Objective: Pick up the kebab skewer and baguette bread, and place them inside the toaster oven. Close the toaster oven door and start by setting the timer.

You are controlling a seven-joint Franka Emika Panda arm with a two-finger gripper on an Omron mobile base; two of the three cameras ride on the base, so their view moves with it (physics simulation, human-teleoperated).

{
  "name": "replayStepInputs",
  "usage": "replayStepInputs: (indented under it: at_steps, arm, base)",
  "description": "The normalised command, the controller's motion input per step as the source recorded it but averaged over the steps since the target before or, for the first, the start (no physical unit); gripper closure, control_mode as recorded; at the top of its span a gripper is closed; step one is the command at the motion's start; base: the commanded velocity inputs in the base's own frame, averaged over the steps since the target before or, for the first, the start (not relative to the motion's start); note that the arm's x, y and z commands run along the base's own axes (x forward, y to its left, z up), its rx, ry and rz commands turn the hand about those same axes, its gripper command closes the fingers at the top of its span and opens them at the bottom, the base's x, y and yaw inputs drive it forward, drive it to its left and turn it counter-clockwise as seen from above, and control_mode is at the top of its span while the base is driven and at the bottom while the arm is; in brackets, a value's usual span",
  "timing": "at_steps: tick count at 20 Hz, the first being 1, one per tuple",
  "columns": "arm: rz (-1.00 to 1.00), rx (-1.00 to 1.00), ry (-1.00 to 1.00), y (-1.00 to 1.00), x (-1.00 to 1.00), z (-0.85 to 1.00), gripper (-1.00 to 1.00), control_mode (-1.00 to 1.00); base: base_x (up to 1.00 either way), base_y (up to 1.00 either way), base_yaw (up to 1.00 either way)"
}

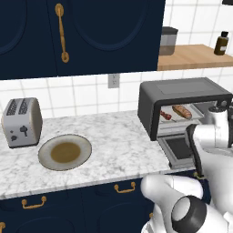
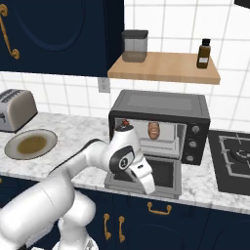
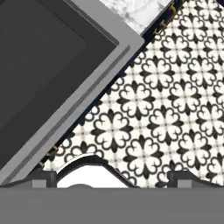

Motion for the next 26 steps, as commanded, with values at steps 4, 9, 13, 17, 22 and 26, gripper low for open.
replayStepInputs:
  at_steps: [4, 9, 13, 17, 22, 26]
  arm:
    - [0.25, 0.0, 0.02, 0.4, -0.47, -0.06, -1.0, -1.0]
    - [0.22, 0.0, 0.06, 0.3, -0.01, -0.23, -1.0, -1.0]
    - [0.21, 0.0, 0.03, 0.26, 0.0, -0.31, -1.0, -1.0]
    - [0.26, 0.0, 0.01, 0.08, 0.01, -0.42, -1.0, -1.0]
    - [0.26, 0.02, 0.0, -0.04, 0.19, -0.33, -1.0, -1.0]
    - [0.21, 0.07, 0.0, 0.0, 0.47, -0.18, -1.0, -1.0]
  base:
    - [0.0, 0.0, 0.0]
    - [0.0, 0.0, 0.0]
    - [0.0, 0.0, 0.0]
    - [0.0, 0.0, 0.0]
    - [0.0, 0.0, 0.0]
    - [0.0, 0.0, 0.0]
